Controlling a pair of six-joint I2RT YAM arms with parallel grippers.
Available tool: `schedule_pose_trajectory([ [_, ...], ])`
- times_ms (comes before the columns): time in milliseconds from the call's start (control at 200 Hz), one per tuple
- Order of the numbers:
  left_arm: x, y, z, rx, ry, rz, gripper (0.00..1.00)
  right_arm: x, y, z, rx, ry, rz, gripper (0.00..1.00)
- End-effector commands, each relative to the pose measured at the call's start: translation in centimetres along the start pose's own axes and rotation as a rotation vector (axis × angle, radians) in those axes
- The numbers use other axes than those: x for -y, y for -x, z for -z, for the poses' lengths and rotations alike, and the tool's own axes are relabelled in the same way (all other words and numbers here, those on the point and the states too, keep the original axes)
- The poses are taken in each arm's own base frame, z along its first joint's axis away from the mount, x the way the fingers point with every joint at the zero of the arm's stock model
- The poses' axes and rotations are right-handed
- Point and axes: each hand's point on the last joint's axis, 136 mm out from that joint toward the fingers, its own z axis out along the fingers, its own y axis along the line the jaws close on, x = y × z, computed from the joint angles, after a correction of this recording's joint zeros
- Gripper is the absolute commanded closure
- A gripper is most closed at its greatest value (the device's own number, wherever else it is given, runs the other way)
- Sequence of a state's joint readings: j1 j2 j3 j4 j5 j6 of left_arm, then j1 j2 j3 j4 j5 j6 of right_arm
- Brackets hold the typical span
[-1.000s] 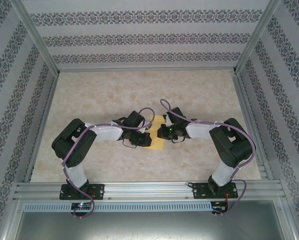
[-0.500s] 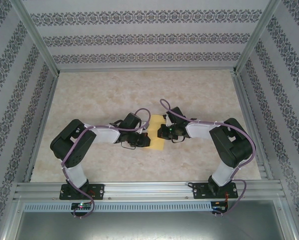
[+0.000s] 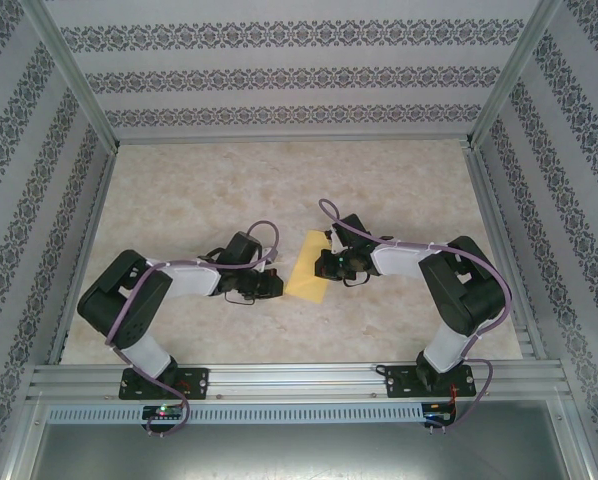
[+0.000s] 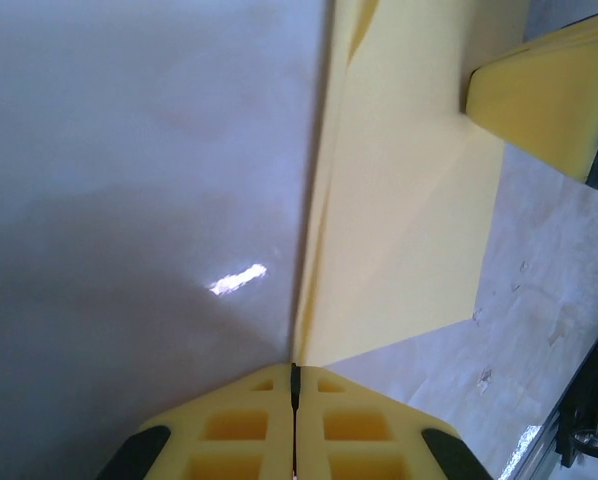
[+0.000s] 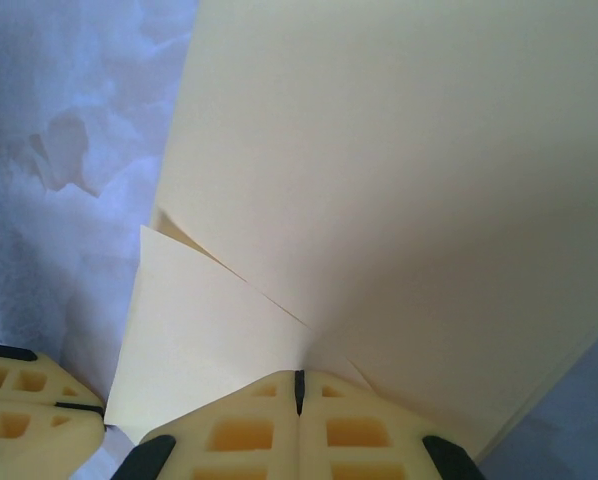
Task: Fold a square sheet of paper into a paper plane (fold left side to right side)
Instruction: Fold the triangle a second time at the center of the table, then turn over the paper at the center of the table.
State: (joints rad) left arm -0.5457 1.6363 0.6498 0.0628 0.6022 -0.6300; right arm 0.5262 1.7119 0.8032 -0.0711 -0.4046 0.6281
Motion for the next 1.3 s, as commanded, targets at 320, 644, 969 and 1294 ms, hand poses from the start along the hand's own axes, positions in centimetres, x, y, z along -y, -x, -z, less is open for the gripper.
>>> schedule_pose_trajectory([
  [320,1.2,2.9,3.7,0.093,-0.016,-0.039,0.74,0.0,2.7,5.1,0.180,-0.020,0.010,0.66],
  [644,5.2,6.9,1.1,0.082,-0.166,-0.117,0.58,2.9,2.5,9.5,0.304,0.102,-0.118,0.31],
  [969,6.3,8.3,-2.2,0.036,-0.213,-0.149,0.58,2.2,2.0,10.9,0.345,0.288,-0.198,0.02],
  [1294,6.4,8.6,-1.3,0.076,-0.180,-0.180,0.90,1.8,1.4,9.7,0.281,0.326,-0.231,0.06],
])
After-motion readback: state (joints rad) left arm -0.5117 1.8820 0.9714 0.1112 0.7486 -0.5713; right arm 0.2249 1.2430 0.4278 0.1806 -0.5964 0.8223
